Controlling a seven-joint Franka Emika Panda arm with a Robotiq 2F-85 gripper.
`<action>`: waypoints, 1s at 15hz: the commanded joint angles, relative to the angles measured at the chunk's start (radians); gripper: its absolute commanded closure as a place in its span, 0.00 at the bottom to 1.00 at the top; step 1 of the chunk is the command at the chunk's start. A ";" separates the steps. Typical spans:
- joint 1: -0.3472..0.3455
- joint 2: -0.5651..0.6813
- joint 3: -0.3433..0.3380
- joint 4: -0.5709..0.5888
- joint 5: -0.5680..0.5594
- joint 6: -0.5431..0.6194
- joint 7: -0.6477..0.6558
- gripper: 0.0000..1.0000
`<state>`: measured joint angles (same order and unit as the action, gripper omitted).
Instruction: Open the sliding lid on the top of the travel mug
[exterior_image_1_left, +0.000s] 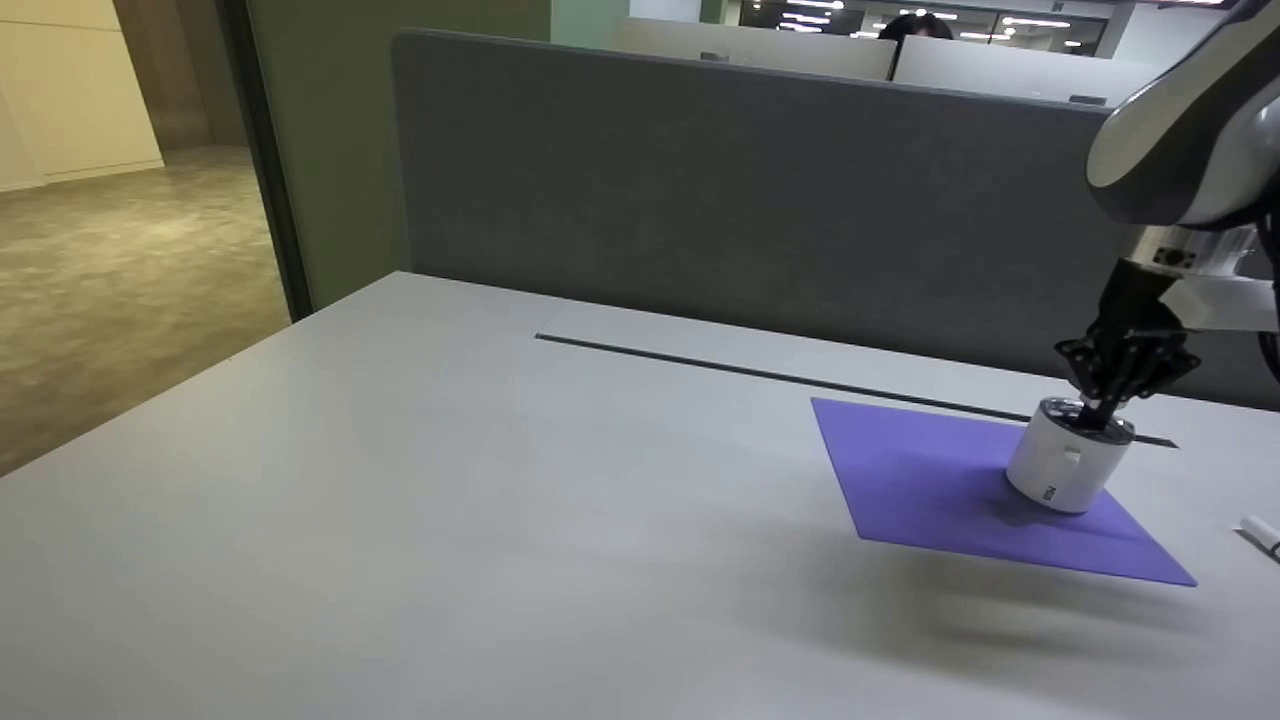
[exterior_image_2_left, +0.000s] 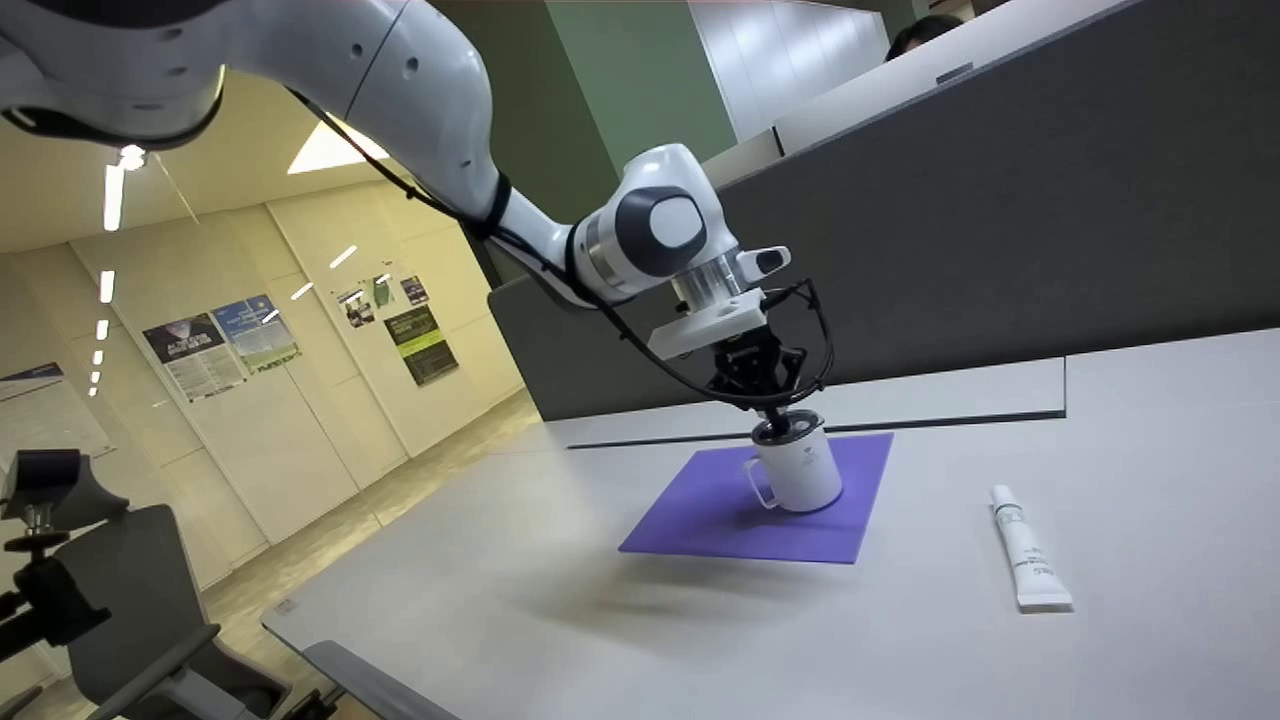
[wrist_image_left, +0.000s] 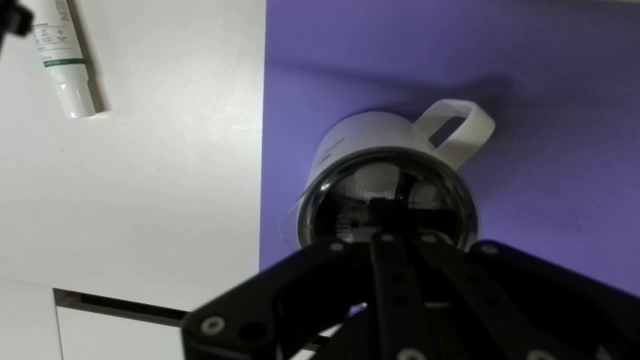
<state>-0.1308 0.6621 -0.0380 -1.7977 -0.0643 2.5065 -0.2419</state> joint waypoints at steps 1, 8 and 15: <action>0.005 0.006 -0.018 0.005 -0.024 0.011 0.021 1.00; -0.003 -0.045 -0.005 0.008 0.008 -0.023 0.034 1.00; -0.002 -0.044 0.017 0.005 0.055 -0.034 0.036 1.00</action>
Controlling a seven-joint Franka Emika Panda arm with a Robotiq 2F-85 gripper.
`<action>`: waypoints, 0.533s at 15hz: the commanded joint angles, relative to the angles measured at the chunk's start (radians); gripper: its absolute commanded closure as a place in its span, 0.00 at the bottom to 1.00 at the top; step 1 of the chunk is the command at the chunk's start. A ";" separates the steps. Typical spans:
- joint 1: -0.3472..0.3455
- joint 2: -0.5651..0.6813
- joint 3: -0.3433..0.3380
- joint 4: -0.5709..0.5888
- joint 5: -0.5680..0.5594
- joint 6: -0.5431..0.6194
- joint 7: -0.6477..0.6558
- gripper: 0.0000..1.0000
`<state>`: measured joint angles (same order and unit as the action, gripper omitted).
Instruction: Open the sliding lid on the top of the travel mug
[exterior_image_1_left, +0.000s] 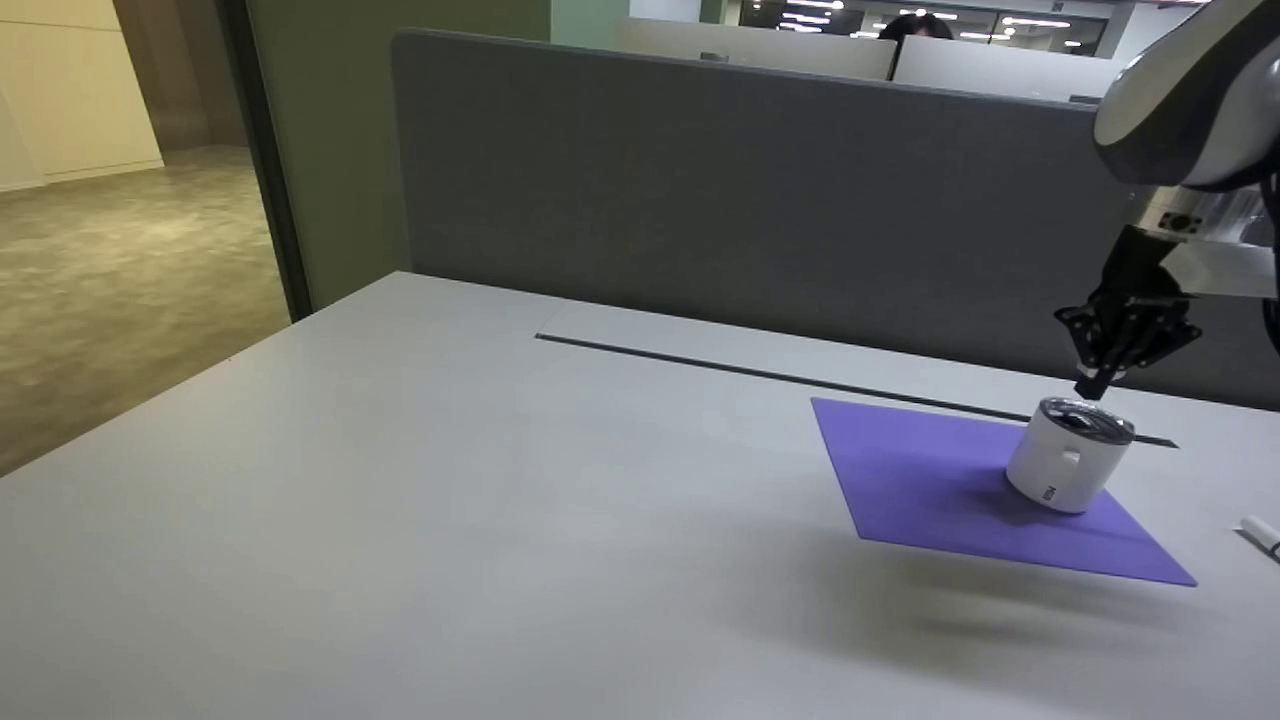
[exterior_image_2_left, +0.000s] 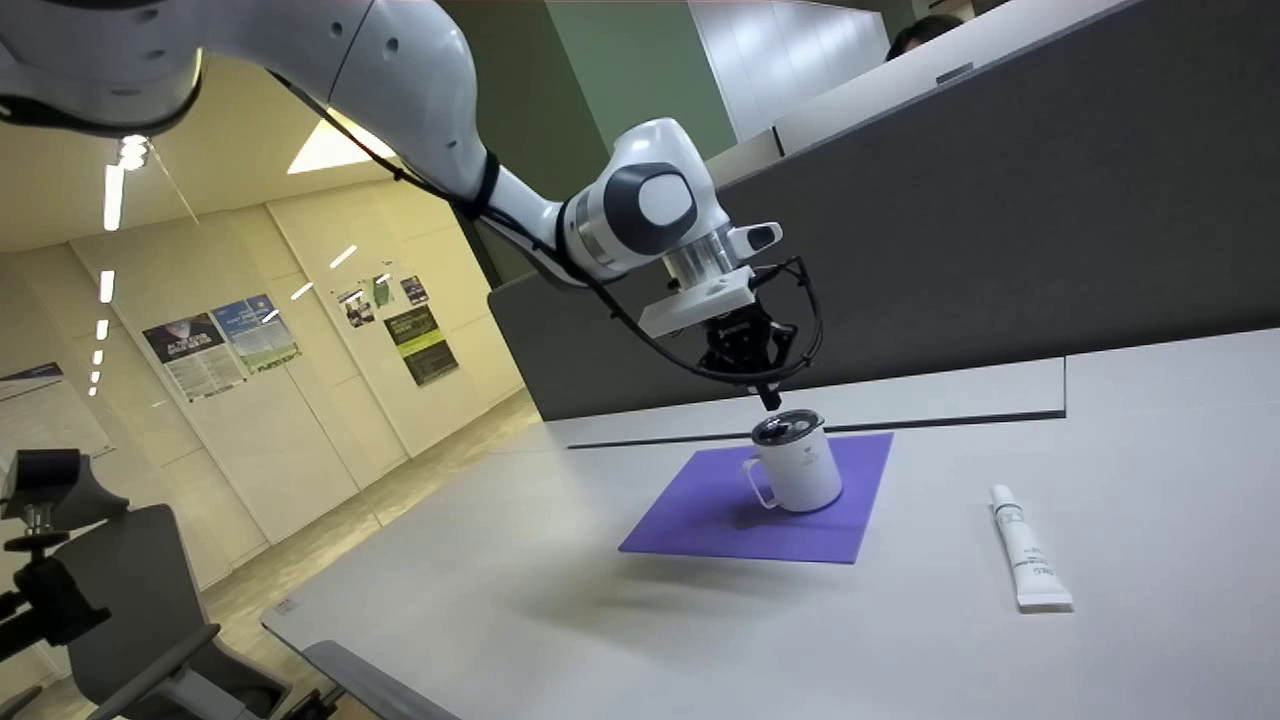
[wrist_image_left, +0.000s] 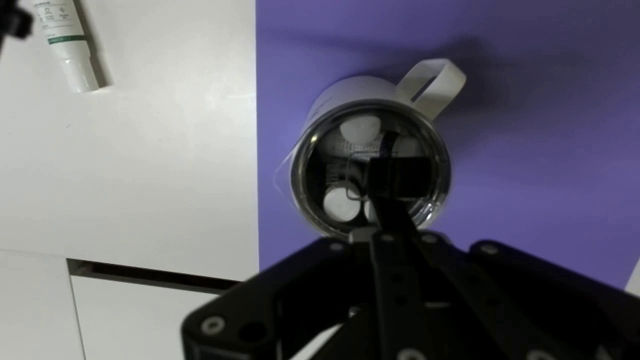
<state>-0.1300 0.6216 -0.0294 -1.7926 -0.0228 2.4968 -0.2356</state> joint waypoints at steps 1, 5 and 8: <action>-0.001 0.001 0.009 0.000 0.015 -0.027 0.030 1.00; -0.003 0.013 0.016 -0.002 0.023 -0.026 0.026 1.00; -0.003 0.024 0.016 -0.004 0.028 -0.022 0.026 1.00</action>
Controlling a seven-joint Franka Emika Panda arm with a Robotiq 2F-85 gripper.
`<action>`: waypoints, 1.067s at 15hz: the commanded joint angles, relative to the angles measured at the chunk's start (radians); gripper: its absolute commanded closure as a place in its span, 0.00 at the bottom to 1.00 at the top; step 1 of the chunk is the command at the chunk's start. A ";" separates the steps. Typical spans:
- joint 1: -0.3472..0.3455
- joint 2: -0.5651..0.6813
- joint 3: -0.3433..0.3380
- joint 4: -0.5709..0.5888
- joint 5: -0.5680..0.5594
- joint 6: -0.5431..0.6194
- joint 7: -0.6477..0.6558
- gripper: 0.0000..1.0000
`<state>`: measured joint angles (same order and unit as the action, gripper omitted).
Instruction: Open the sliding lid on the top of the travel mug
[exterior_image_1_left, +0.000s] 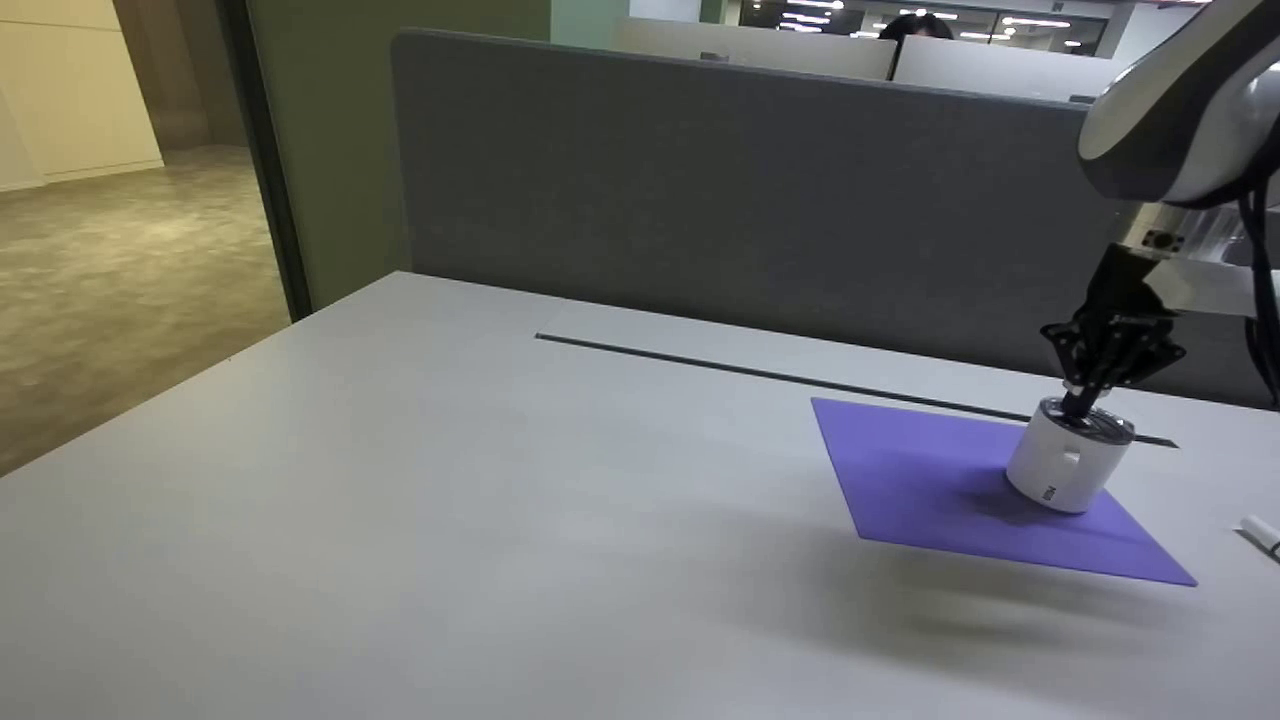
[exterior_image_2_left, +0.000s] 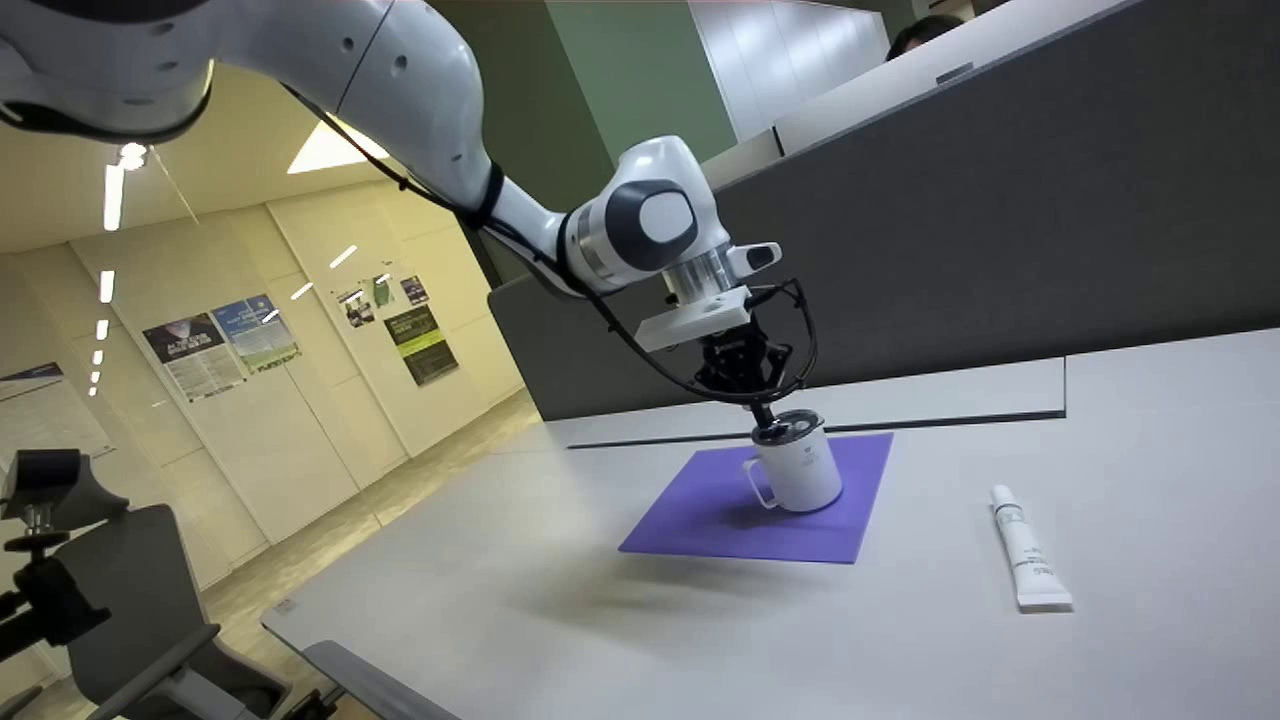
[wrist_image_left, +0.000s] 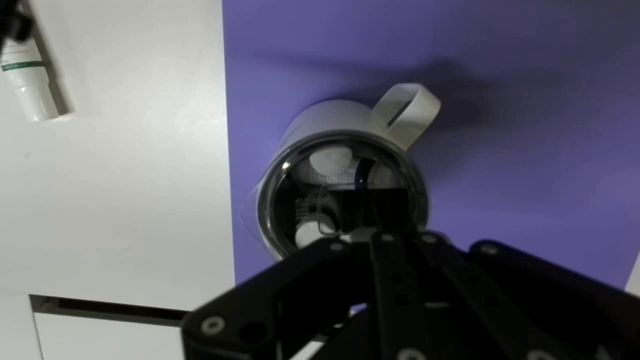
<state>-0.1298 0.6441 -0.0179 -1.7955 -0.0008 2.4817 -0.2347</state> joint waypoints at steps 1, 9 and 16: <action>-0.005 0.005 0.007 -0.003 0.008 0.000 0.022 1.00; -0.008 0.019 0.002 -0.001 0.004 0.000 0.019 1.00; -0.010 0.021 -0.008 0.002 -0.002 0.002 0.023 1.00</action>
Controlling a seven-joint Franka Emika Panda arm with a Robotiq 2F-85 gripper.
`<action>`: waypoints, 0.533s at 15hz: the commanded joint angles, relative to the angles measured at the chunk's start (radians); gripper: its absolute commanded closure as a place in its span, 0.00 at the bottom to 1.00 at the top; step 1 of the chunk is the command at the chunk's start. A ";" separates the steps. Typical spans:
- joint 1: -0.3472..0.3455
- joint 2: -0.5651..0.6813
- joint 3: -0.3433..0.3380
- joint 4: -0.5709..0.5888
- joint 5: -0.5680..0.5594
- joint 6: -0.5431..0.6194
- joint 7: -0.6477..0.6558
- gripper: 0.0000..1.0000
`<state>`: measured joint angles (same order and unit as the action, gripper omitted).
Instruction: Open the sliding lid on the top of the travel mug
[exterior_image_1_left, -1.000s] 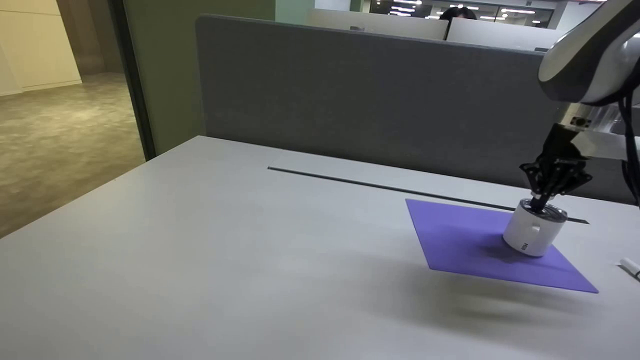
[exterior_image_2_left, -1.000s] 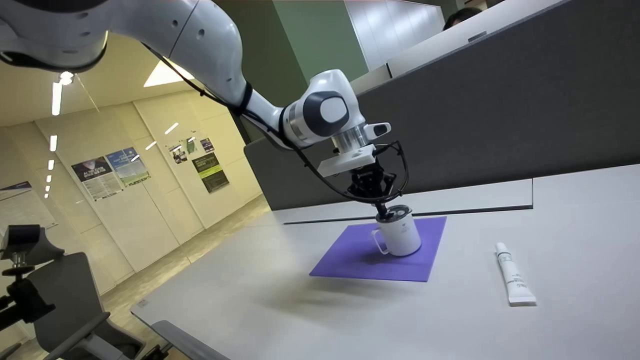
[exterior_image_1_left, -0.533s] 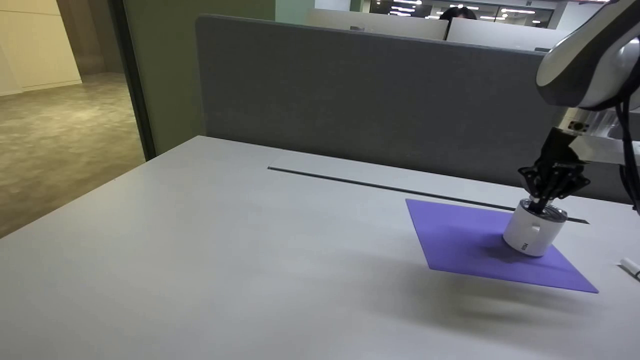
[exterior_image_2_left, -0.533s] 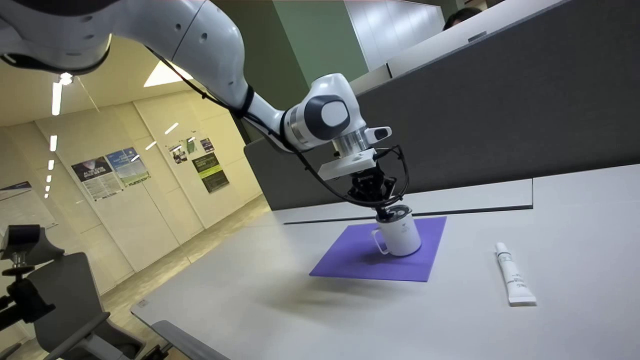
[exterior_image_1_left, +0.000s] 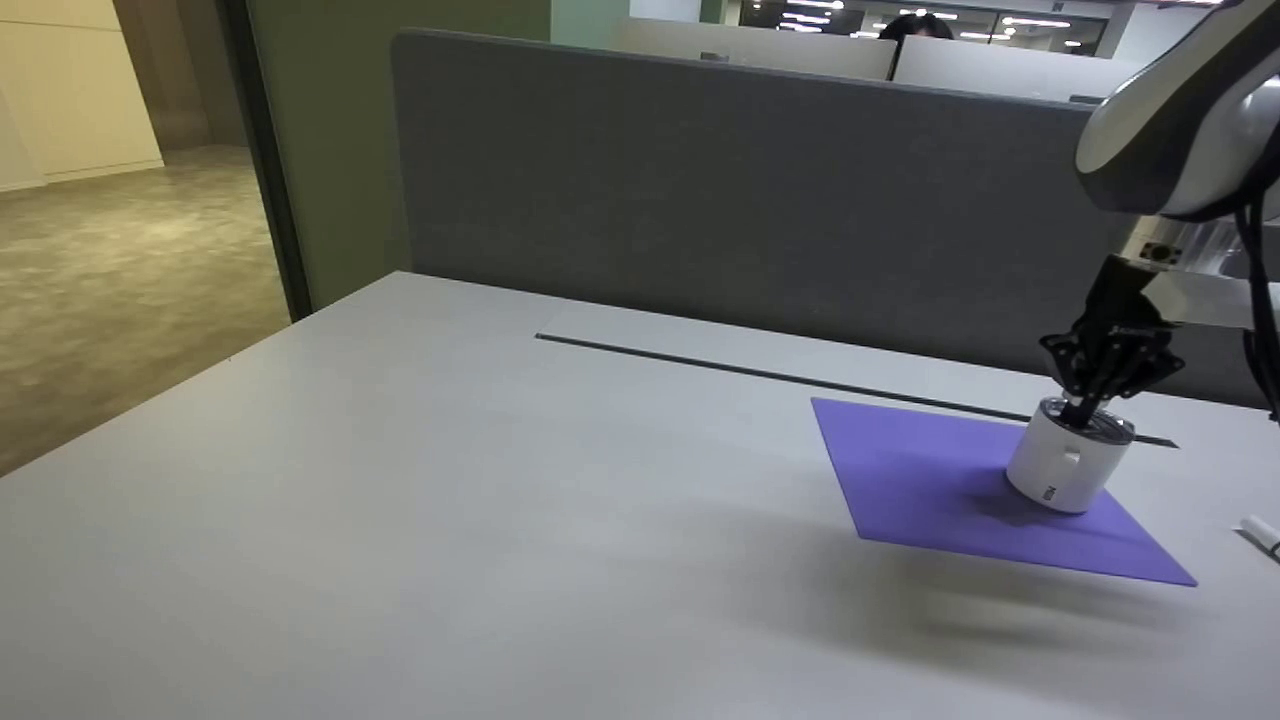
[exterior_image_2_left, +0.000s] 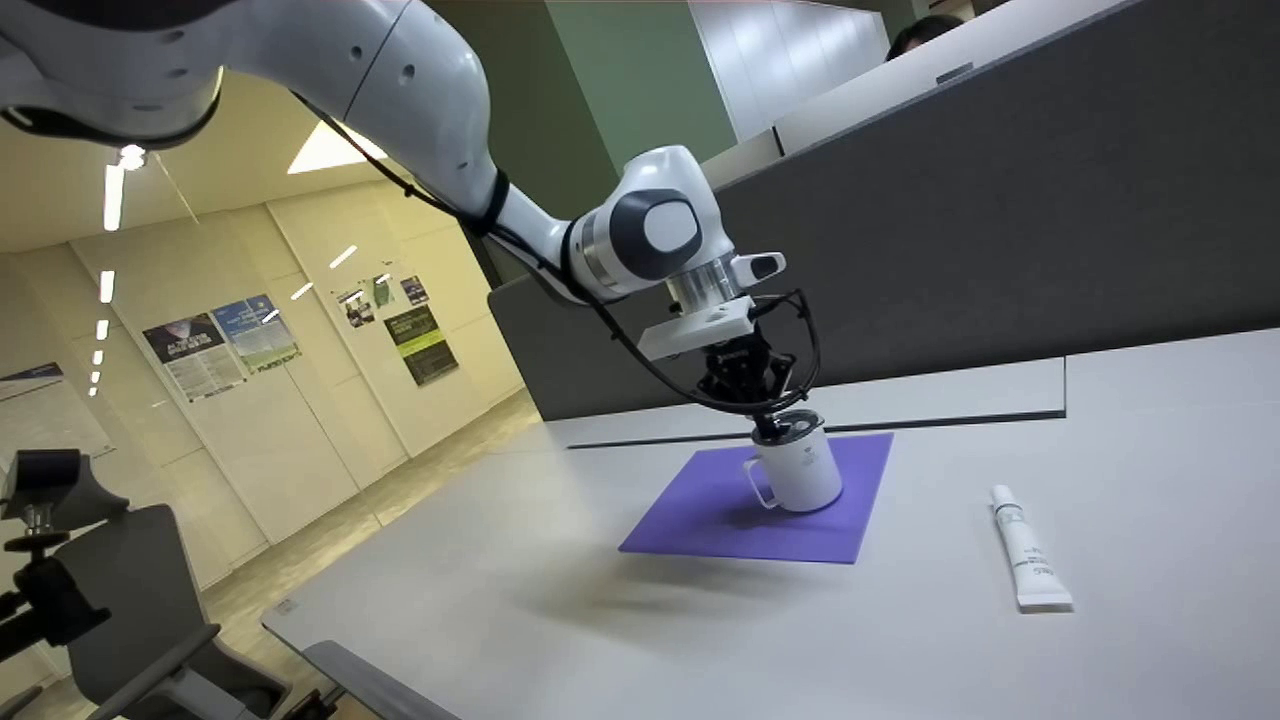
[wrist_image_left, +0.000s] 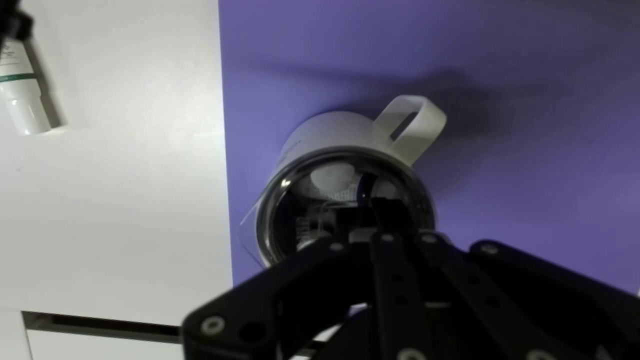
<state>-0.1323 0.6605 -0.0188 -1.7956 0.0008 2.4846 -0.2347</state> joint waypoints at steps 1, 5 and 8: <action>-0.008 0.005 -0.007 0.003 -0.003 -0.001 0.023 1.00; -0.012 0.006 -0.010 0.005 -0.003 0.002 0.023 1.00; -0.013 0.003 -0.011 0.003 -0.004 0.002 0.023 1.00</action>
<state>-0.1387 0.6601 -0.0225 -1.7951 0.0008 2.4883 -0.2347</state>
